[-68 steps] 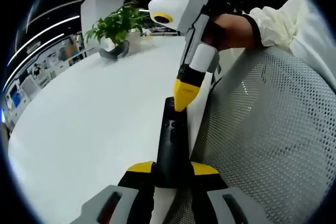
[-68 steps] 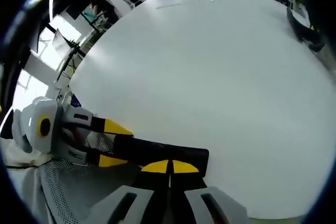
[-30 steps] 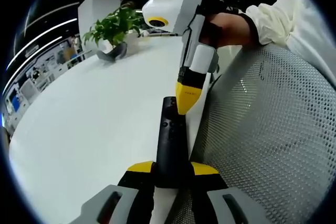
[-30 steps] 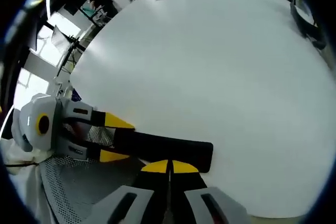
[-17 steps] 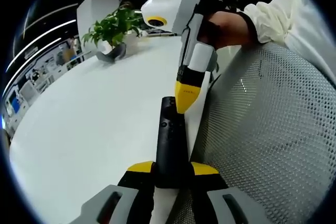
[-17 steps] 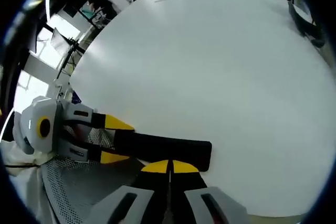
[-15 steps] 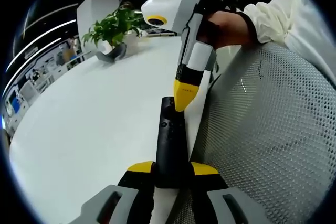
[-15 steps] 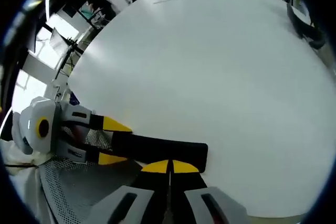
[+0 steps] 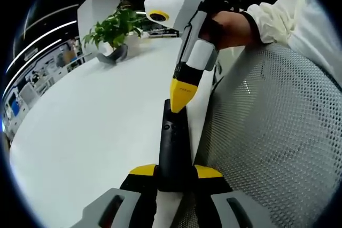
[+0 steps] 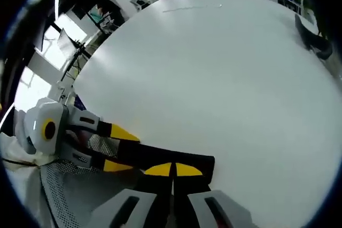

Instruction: Press the specified remote control buttons in sequence, fully releasing each button before pressing the next.

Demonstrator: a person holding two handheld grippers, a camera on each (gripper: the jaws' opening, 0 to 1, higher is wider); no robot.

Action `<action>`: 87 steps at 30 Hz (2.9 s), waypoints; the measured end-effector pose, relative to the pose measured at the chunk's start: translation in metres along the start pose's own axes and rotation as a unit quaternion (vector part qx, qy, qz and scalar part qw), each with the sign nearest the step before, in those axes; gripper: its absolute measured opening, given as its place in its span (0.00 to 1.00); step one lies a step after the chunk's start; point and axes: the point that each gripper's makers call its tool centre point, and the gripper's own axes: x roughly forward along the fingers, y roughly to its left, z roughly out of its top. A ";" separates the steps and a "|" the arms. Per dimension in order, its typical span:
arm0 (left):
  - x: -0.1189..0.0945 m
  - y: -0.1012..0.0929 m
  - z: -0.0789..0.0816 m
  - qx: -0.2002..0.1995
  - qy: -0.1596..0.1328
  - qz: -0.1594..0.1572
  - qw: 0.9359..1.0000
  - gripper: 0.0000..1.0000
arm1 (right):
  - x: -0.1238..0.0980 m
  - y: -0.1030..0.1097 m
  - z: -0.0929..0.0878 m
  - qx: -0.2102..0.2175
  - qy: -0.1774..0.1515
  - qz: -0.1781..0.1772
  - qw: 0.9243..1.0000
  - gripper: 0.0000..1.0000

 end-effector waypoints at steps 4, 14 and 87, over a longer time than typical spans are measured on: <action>-0.001 -0.001 0.001 -0.004 -0.005 -0.002 1.000 0.25 | 0.006 -0.001 -0.006 -0.001 0.022 -0.009 1.000 0.00; -0.001 0.000 0.000 -0.006 -0.006 -0.006 1.000 0.25 | 0.005 -0.001 -0.003 -0.019 0.025 -0.016 0.999 0.00; 0.003 -0.006 0.004 0.015 -0.009 -0.023 1.000 0.25 | 0.006 0.006 0.008 0.001 -0.013 0.013 1.000 0.00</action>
